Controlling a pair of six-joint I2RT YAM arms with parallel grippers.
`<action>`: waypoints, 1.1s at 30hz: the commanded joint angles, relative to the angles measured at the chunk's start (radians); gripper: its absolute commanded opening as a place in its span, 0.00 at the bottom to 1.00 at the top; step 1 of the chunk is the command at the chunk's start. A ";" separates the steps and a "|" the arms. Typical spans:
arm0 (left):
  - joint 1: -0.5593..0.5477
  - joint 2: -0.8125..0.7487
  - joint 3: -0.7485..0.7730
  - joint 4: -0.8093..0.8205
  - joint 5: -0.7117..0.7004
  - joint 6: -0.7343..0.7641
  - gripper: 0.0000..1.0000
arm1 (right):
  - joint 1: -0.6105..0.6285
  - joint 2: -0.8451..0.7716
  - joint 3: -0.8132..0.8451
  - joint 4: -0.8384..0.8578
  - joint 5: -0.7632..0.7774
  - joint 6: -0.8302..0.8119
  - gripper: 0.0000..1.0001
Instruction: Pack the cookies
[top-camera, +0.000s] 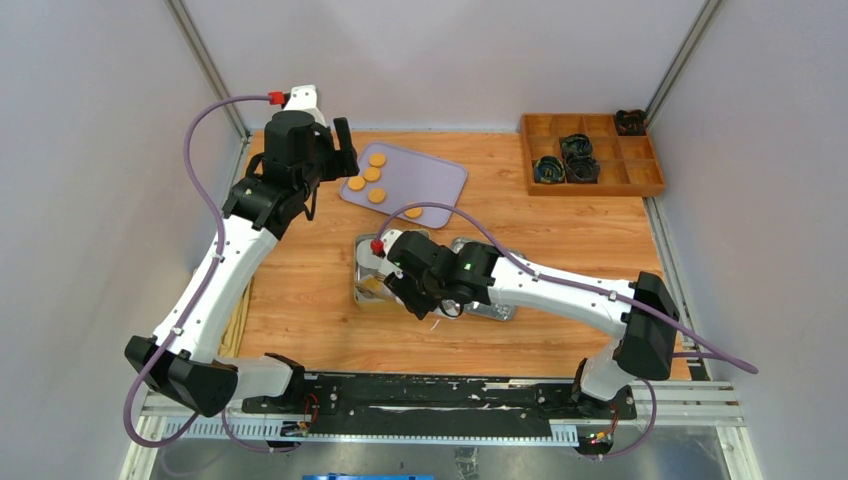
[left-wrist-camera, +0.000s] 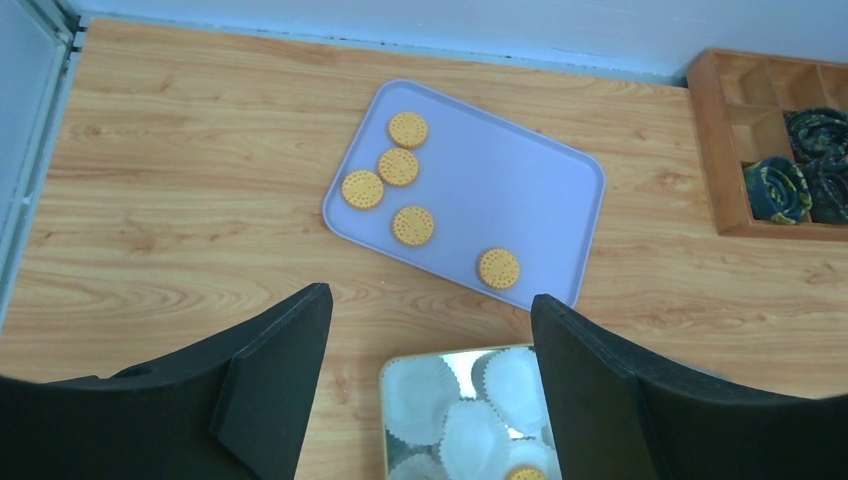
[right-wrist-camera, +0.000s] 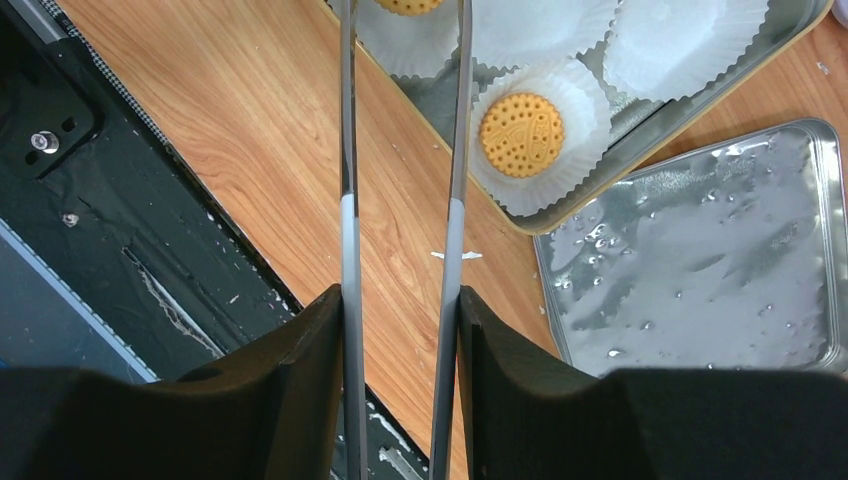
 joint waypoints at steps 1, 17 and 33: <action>-0.002 -0.017 -0.003 0.014 0.024 0.013 0.79 | 0.017 -0.023 0.020 0.023 0.030 0.011 0.43; -0.002 -0.037 -0.011 0.023 0.052 0.016 0.82 | 0.016 -0.076 0.024 0.004 0.132 -0.003 0.52; -0.002 -0.035 -0.018 0.050 0.041 0.021 0.82 | -0.250 0.123 0.180 0.135 0.149 -0.091 0.50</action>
